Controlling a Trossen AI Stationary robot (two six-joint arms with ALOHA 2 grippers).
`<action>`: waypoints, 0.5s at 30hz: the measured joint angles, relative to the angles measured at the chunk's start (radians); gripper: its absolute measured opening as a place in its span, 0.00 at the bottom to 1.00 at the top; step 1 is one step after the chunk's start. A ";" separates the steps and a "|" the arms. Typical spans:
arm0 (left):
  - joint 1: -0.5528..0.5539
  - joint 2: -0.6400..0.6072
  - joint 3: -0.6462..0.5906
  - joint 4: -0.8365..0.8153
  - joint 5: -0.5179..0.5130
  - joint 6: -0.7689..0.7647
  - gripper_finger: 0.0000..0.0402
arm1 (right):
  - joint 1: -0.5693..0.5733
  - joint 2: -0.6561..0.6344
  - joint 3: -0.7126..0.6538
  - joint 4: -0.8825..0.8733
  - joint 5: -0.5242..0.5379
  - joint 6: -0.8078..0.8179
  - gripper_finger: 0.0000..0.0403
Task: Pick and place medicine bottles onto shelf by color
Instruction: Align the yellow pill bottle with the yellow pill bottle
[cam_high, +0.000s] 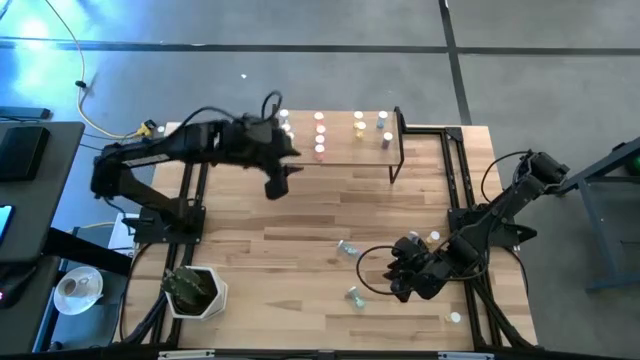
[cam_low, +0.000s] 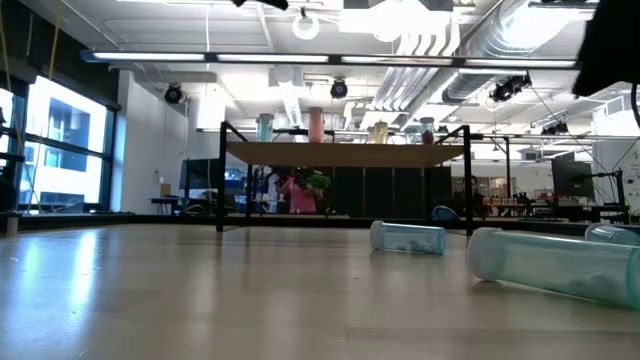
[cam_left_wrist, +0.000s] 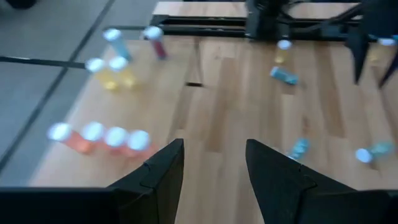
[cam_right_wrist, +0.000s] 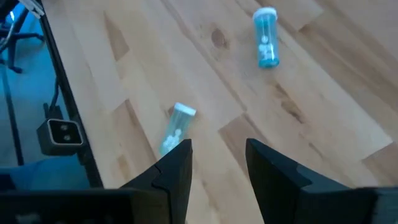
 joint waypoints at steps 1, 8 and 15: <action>-0.015 -0.019 -0.045 0.028 -0.001 -0.018 0.40 | 0.009 0.000 0.000 -0.005 0.002 0.012 0.35; -0.098 -0.125 -0.284 0.224 -0.017 -0.093 0.40 | 0.056 0.000 0.000 -0.094 0.021 0.152 0.35; -0.169 -0.144 -0.434 0.375 -0.016 -0.089 0.40 | 0.101 0.000 0.000 -0.217 0.105 0.298 0.35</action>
